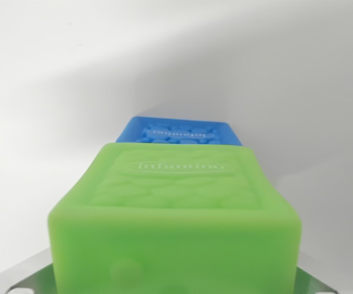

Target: Stack cube

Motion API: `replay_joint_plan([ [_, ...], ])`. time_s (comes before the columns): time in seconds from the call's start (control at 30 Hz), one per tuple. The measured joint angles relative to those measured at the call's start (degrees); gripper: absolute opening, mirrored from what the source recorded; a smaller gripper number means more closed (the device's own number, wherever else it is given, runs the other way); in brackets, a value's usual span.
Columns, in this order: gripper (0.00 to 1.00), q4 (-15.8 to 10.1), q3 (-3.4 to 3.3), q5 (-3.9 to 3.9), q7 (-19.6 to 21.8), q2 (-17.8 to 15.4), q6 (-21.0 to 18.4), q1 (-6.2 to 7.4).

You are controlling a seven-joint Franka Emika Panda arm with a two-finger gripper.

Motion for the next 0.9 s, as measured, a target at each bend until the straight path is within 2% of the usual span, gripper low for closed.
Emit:
replay_joint_plan([
  [0.37,0.00,0.16,0.27,0.12,-0.08,0.82,0.62,-0.22],
  [0.4,1.00,0.17,0.27,0.12,-0.08,0.82,0.63,-0.22],
  [0.9,1.00,0.18,0.31,0.14,-0.09,0.82,0.67,-0.25],
])
